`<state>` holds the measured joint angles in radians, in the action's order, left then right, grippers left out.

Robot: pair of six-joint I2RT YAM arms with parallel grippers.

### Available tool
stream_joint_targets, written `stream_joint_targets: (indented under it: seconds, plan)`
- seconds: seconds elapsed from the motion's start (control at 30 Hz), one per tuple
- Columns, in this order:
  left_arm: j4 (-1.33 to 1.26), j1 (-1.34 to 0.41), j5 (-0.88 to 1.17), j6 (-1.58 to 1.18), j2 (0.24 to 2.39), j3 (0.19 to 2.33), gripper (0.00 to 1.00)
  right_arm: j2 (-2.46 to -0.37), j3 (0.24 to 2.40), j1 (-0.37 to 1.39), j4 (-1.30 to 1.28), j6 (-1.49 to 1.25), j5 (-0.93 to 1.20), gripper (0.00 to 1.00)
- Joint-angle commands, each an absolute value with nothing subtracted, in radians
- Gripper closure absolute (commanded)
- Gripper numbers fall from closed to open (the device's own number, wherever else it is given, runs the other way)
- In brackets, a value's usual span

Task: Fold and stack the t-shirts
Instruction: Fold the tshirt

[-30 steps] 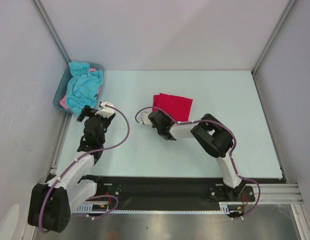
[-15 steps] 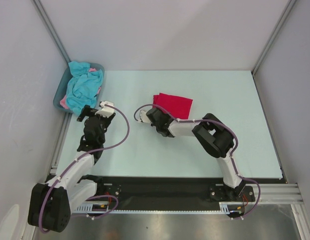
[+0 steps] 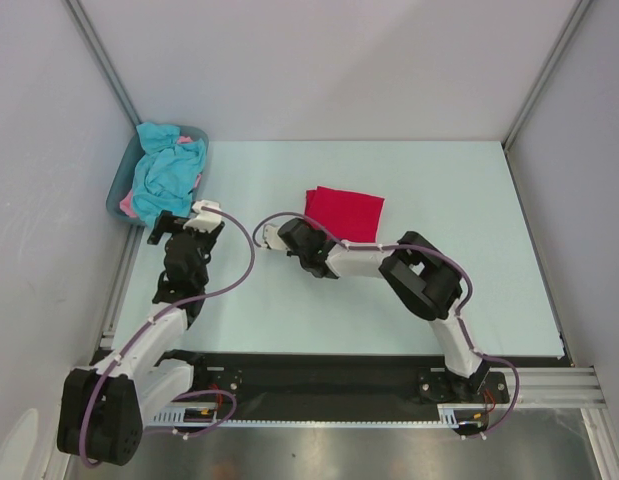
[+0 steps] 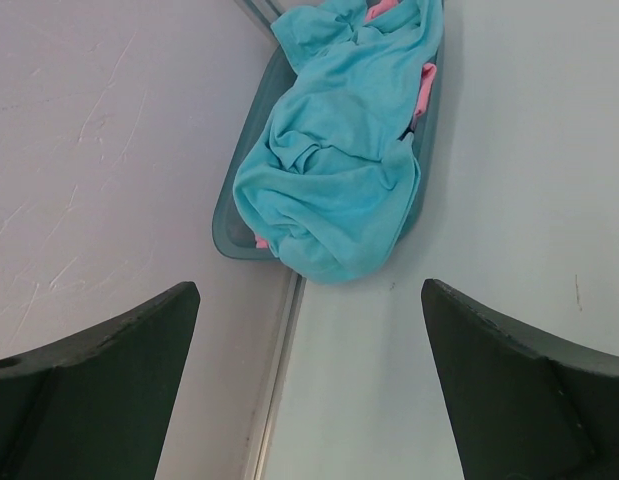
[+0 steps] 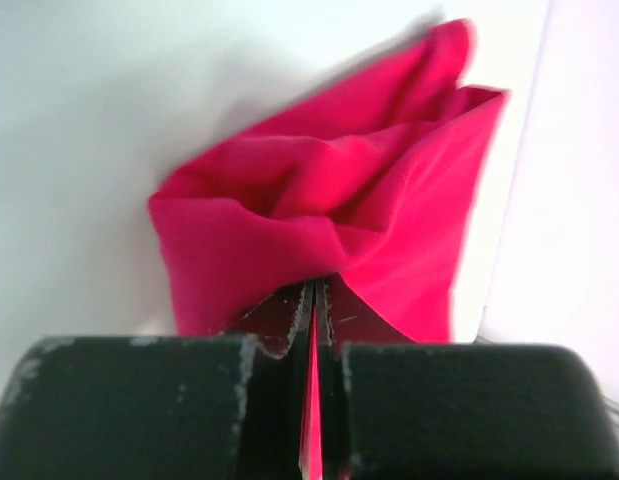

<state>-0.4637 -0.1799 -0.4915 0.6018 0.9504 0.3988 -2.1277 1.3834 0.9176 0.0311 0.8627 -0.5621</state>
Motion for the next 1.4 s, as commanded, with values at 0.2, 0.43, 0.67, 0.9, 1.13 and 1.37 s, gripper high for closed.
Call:
stream_joint_targets:
  seconds: [0.2,0.43,0.67,0.9,1.13,1.37]
  plan:
    - [-0.505,-0.163,-0.495,0.577,0.922,0.425,0.00,-2.249,1.350,0.946,0.006,0.763,-0.482,1.00]
    - [-0.502,-0.163,-0.486,0.574,0.916,0.423,0.00,-2.214,1.350,0.950,-0.009,0.787,-0.515,1.00]
    - [-0.492,-0.161,-0.476,0.569,0.920,0.429,0.00,-2.031,1.404,0.916,-0.014,0.868,-0.594,1.00]
    - [-0.485,-0.161,-0.465,0.563,0.911,0.431,0.00,-1.962,1.428,0.812,-0.009,0.945,-0.627,1.00]
    - [-0.473,-0.161,-0.456,0.558,0.910,0.436,0.00,-2.048,1.355,0.746,0.095,0.965,-0.623,1.00]
    - [-0.462,-0.161,-0.451,0.558,0.900,0.433,0.00,-2.187,1.281,0.778,0.161,0.943,-0.621,1.00]
